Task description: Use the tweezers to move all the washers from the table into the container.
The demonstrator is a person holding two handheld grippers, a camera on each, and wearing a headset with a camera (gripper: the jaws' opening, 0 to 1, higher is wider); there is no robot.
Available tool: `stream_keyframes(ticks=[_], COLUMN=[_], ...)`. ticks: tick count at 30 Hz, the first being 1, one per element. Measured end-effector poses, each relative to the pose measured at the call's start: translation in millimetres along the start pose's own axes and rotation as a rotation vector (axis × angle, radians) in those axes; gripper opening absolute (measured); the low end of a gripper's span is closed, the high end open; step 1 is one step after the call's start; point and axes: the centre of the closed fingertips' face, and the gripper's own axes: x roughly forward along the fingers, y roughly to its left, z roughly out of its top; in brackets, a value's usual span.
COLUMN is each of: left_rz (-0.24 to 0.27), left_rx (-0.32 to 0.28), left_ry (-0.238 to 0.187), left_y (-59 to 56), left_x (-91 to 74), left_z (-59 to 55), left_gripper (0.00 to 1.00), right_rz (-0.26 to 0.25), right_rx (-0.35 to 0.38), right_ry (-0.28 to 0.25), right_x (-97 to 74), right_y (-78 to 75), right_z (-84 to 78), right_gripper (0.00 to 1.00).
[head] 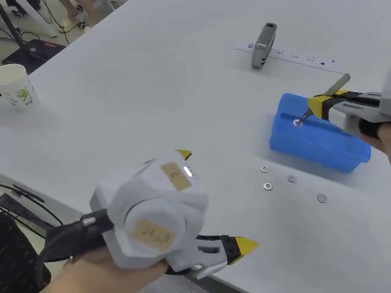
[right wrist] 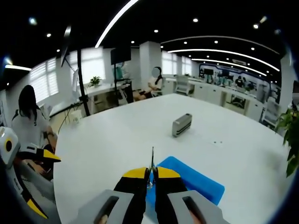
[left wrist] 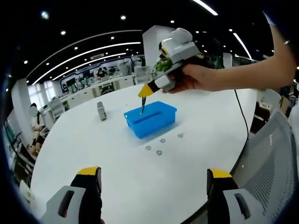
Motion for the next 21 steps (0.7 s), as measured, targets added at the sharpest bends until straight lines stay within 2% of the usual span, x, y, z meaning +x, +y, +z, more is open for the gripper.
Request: stream_keyframes(ticks=[11,21], left_rz=[0.0,-0.001], left_rx=[0.004,0.013], left_ry=[-0.001,0.006], left_y=[1.2,1.8], left_x=[0.2,0.2], left_z=[0.0,-1.4], left_gripper=[0.94,0.94], right_rz=[-0.033,-0.053], right_rx=[0.003,0.005], right_ry=[0.042,0.072], right_x=[39.7,53.6], right_y=[-11.1,-16.3], right_z=[-21.3,-36.2], right_gripper=[0.02,0.02])
